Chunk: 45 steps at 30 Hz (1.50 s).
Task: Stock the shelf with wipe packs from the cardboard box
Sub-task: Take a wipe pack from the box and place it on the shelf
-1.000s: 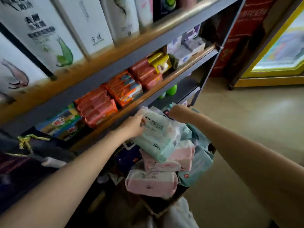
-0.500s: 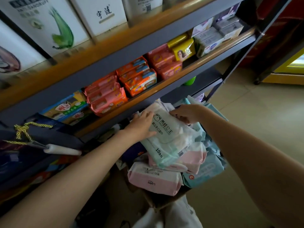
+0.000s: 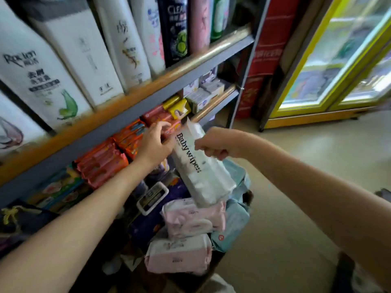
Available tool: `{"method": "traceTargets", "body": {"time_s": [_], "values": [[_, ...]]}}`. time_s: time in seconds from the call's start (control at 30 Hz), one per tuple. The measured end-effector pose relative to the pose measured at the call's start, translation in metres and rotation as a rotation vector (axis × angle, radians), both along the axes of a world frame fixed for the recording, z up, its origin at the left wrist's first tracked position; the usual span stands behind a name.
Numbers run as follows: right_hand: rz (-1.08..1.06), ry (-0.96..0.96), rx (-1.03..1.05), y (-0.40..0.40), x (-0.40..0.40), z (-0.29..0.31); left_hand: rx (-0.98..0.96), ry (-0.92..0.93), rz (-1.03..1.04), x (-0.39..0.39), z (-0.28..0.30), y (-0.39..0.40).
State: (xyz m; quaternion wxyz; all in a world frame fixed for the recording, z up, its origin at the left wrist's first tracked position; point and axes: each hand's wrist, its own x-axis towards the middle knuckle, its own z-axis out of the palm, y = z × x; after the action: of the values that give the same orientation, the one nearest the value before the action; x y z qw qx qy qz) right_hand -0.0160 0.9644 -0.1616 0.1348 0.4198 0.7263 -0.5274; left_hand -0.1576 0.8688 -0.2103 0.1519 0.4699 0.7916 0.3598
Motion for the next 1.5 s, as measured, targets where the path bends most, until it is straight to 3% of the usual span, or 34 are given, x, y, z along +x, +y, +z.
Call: {"method": "traceTargets", "body": {"time_s": [0.13, 0.37, 0.63, 0.83, 0.93, 1.1, 1.27, 1.5], "values": [[-0.129, -0.025, 0.359, 0.016, 0.089, 0.086, 0.002, -0.138, -0.253, 0.071, 0.049, 0.040], [-0.255, -0.475, 1.089, 0.031, 0.259, 0.172, 0.121, -0.140, -0.733, 0.236, 0.112, 0.100], [-0.553, -0.826, 1.532, -0.009, 0.500, 0.277, 0.309, -0.448, -1.135, 0.509, 0.189, 0.136], [-0.866, -0.956, 1.806, -0.071, 0.634, 0.354, 0.493, -0.589, -1.332, 0.668, 0.273, 0.130], [-1.014, -1.022, 1.821, -0.107, 0.682, 0.388, 0.602, -0.572, -1.447, 0.731, 0.313, 0.117], [-1.180, -1.248, 1.758, -0.158, 0.736, 0.408, 0.627, -0.531, -1.695, 0.830, 0.336, 0.100], [-1.364, -1.404, 1.543, -0.189, 0.788, 0.397, 0.576, -0.344, -1.894, 0.910, 0.336, 0.084], [-1.645, -1.636, 1.246, -0.241, 0.843, 0.393, 0.441, -0.195, -2.326, 0.997, 0.352, 0.034]]}}
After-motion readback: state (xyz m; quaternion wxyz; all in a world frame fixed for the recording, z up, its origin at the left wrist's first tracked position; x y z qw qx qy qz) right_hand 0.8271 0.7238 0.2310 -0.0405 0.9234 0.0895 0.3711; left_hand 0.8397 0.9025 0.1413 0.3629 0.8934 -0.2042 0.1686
